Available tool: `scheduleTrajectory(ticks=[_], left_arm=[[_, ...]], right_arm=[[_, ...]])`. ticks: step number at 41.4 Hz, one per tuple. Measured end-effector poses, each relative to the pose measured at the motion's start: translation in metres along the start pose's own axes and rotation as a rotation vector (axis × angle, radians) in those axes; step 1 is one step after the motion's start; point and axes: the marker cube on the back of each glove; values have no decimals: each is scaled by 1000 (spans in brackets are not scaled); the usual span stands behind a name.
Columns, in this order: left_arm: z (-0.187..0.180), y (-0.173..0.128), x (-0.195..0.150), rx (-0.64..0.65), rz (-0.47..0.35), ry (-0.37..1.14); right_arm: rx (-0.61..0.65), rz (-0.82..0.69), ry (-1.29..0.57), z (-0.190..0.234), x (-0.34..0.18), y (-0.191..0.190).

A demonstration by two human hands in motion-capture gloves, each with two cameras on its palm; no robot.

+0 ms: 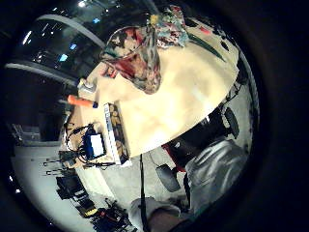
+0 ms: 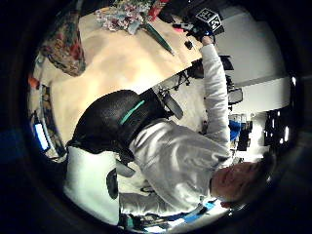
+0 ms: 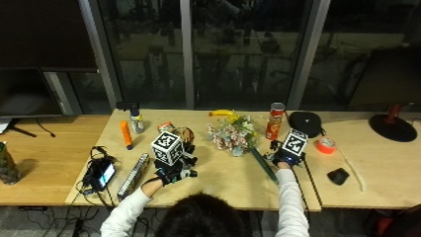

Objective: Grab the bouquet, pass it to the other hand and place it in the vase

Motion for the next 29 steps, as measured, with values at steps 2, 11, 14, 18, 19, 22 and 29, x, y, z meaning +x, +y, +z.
scheduleTrajectory(ticks=[2, 11, 14, 18, 19, 22, 29], left_arm=[[1, 1, -2, -4, -7, -2], [2, 1, -7, -10, -14, 0], [4, 1, -6, -21, -12, 11], [6, 3, -2, -45, 7, 37], [7, 4, -1, -49, 11, 40], [8, 5, 0, -43, 11, 27], [10, 6, -3, -35, -4, 5]], right_arm=[[157, -49, -19, 4, 1, -23], [49, -61, -15, 41, 3, -12], [127, -24, 6, 48, 5, -5], [163, -21, 34, 59, 3, -11], [167, -19, 41, 62, 3, -14], [168, -9, 64, 68, 1, -18], [150, 21, 105, 77, -5, -20]])
